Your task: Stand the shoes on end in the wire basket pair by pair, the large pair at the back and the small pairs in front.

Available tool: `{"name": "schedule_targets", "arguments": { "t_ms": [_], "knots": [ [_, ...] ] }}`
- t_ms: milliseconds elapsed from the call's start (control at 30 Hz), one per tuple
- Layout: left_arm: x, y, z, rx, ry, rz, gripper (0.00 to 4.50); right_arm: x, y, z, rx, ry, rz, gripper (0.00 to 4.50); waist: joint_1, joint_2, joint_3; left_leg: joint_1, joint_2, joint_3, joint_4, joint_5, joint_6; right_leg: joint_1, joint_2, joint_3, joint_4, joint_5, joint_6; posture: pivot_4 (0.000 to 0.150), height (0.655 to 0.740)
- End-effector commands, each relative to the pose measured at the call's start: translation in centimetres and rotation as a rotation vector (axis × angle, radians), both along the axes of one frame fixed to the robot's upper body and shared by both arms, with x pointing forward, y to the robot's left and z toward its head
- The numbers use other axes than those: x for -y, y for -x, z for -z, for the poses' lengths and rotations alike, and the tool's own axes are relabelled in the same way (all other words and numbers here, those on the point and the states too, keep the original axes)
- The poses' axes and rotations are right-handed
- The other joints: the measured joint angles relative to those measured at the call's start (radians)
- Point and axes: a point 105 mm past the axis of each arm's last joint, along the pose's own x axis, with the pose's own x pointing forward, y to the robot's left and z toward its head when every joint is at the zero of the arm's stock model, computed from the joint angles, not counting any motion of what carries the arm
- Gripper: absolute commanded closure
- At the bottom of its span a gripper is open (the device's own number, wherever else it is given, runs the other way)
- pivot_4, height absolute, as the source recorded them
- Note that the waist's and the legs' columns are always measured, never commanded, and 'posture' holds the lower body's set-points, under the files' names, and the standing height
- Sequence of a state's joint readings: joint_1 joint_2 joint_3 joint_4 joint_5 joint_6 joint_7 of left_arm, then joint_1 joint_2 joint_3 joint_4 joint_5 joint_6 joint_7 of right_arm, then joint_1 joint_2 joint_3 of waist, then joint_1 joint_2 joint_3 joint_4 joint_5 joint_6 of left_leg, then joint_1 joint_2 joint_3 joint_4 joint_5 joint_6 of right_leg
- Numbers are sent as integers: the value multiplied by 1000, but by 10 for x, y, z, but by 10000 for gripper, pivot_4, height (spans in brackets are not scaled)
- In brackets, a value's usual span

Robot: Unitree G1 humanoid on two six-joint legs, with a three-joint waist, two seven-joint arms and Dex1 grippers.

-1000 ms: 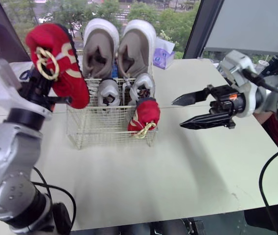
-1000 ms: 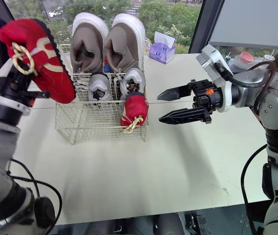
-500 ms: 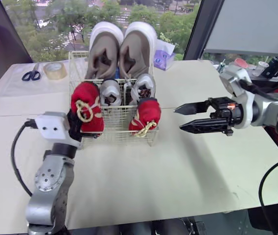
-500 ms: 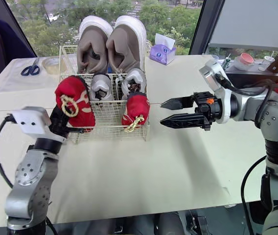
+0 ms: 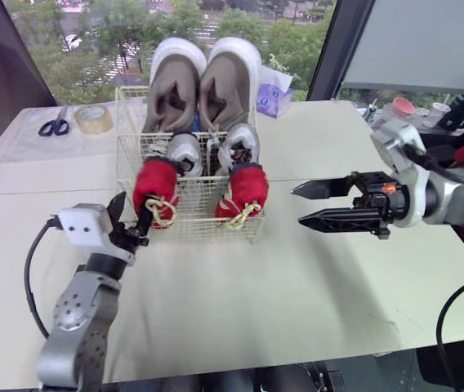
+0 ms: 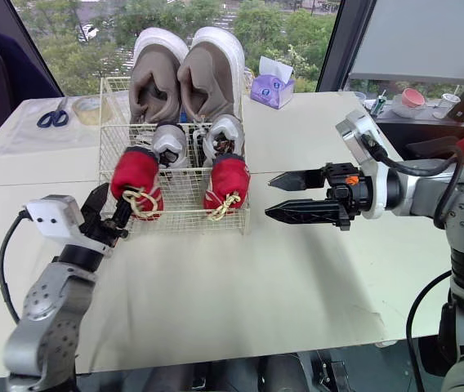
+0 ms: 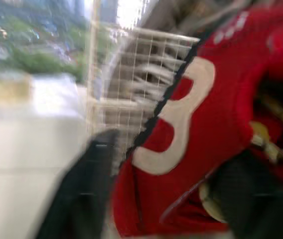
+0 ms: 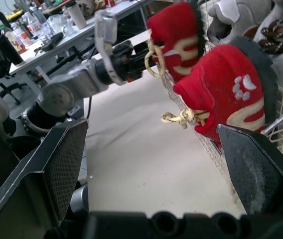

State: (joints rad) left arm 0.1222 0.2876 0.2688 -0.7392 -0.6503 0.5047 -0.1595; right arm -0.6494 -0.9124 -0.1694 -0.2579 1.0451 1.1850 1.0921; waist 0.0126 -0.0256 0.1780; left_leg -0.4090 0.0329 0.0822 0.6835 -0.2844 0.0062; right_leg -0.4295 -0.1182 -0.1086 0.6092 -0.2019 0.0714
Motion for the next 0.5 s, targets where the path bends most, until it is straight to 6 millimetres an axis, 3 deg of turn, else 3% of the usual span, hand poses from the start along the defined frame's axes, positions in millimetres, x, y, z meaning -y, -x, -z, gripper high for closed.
{"name": "schedule_targets", "arguments": {
  "t_ms": [33, 133, 267, 367, 500],
  "knots": [
    [-7, 27, 10, -155, 29, 129, 637, 0, 6, -3, 32, 3, -13, 0, -4, 2, 0, 0, 0, 0, 0, 0, 0, 0, 0, 0, 0, 0, 0, 1500, 7400],
    [-18, 59, 13, -277, 27, 261, 637, 3, 8, 7, 9, 21, 0, 0, -5, 5, -1, 1, 0, 0, -2, -1, 0, -1, 0, 0, 0, -2, -1, 1500, 7400],
    [-44, 66, 19, -371, -18, 238, 637, 4, 9, 18, -10, 33, 17, 0, 8, 11, 2, 0, 0, -1, -1, -2, -2, -5, -1, -1, -1, -6, 3, 1500, 7400],
    [-61, 77, 39, -487, -66, 259, 637, 9, 14, 42, -54, 99, 44, 0, 9, 12, 2, 0, 1, -3, -2, -3, -4, -2, 0, -4, -8, -6, 3, 1500, 7400],
    [-64, 83, 45, -533, -77, 310, 637, 15, 18, 63, -86, 140, 77, 0, 0, 12, 2, -1, 0, 0, -4, -8, 0, -1, -2, -5, -14, -5, 3, 1500, 7400]
  ]
}}
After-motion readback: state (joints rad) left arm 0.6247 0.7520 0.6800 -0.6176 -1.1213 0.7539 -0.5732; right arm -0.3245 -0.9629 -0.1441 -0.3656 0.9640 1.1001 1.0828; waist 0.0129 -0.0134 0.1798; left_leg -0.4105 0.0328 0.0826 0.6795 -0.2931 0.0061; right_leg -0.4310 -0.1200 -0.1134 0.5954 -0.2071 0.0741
